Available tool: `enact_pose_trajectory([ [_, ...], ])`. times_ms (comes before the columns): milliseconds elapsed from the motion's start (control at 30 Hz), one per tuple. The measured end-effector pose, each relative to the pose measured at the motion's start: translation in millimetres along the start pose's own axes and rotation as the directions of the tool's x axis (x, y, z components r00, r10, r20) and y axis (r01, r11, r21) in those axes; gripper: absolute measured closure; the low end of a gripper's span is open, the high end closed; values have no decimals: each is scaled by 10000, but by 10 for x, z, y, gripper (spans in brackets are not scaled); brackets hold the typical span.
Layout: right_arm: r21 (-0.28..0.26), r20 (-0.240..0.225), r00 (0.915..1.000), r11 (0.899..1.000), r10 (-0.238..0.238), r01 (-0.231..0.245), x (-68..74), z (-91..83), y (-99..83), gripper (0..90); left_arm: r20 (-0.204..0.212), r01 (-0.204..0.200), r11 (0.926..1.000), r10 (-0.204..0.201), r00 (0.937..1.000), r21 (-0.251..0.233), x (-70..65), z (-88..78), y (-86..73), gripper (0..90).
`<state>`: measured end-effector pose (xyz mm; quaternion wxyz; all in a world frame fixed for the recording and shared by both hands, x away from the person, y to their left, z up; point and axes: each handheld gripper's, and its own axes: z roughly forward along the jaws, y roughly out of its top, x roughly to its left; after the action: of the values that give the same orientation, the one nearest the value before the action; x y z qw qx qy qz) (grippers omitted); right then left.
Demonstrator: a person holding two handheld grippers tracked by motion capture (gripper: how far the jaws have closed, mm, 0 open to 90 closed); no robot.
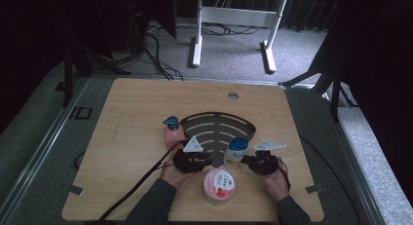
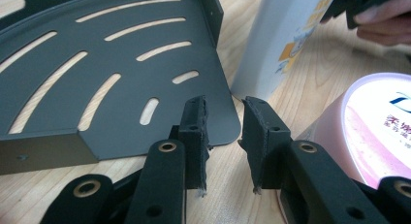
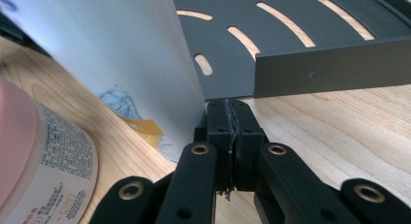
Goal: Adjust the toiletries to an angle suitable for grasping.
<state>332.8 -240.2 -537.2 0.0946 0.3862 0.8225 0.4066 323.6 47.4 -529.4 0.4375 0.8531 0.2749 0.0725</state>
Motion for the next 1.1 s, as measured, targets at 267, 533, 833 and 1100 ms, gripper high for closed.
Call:
enact_pose_trajectory([
  [267, -632, -333, 9992, 9977, 226, -246, -125, -116, 100, 900, -101, -212, 9997, 211, 9997, -107, -13, 66, 141, 794],
  [533, -474, -372, 9993, 9988, 55, -73, -101, -157, 61, 900, -106, -909, 9958, 910, 9958, 109, -71, 250, 440, 895],
  [833, -257, -390, 9992, 9997, -43, 33, -48, -188, 11, 900, 53, -745, 9972, 744, 9972, 107, -30, 346, 491, 897],
  [1100, -37, -366, 9987, 9994, -354, 353, 43, -190, -3, 900, 377, -949, 9952, 940, 9949, 231, -114, 308, 446, 885],
])
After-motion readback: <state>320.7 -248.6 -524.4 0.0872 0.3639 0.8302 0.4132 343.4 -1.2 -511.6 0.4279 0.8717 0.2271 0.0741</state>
